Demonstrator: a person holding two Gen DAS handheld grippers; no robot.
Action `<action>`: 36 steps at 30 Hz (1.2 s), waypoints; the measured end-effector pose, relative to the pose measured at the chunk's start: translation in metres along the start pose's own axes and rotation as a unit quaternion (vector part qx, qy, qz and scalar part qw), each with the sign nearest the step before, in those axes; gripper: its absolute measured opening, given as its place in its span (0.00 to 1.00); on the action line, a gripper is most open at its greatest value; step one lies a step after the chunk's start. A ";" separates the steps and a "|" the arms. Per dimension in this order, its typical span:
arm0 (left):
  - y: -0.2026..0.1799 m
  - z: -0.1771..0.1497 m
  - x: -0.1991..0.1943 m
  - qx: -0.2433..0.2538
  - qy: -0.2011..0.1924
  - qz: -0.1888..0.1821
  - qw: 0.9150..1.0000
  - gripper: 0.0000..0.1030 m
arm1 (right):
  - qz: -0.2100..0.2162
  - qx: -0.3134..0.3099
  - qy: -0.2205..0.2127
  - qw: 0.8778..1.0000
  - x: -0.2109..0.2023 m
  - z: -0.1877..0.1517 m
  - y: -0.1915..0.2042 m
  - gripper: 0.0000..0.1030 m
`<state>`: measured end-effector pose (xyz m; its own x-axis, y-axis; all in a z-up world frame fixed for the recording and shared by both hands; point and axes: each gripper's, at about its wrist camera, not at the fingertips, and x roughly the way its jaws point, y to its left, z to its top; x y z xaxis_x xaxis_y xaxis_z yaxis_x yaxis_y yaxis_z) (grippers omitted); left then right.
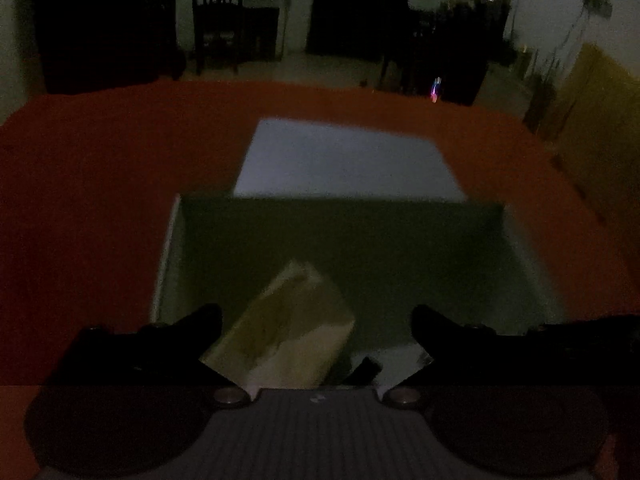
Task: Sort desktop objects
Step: 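Move both tools out of the box to the white lid on the table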
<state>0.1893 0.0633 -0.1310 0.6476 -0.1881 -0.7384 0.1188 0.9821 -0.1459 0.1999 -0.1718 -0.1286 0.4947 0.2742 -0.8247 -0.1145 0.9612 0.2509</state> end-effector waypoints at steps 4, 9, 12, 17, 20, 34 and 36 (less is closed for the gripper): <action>0.015 0.027 -0.005 -0.011 -0.007 -0.010 1.000 1.00 | 0.024 0.029 -0.025 0.999 -0.025 0.022 -0.016 0.81; 0.037 0.067 0.011 -0.012 -0.010 0.012 1.000 1.00 | 0.027 0.043 -0.049 0.998 -0.034 0.064 -0.034 0.81; 0.048 0.093 0.027 -0.008 -0.006 0.021 1.000 1.00 | 0.019 0.041 -0.058 0.997 -0.028 0.091 -0.041 0.81; 0.043 0.137 0.076 0.031 0.028 0.064 0.997 1.00 | -0.001 0.013 -0.056 0.998 -0.003 0.136 -0.048 0.81; 0.045 0.158 0.109 0.036 0.048 0.064 0.996 1.00 | -0.014 -0.009 -0.050 0.999 0.022 0.158 -0.052 0.81; 0.047 0.202 0.254 0.112 0.115 0.078 0.984 1.00 | -0.026 0.000 0.015 1.000 0.164 0.227 -0.105 0.87; 0.047 0.203 0.267 0.130 0.114 0.082 0.981 1.00 | -0.027 0.003 0.015 1.000 0.176 0.233 -0.110 0.87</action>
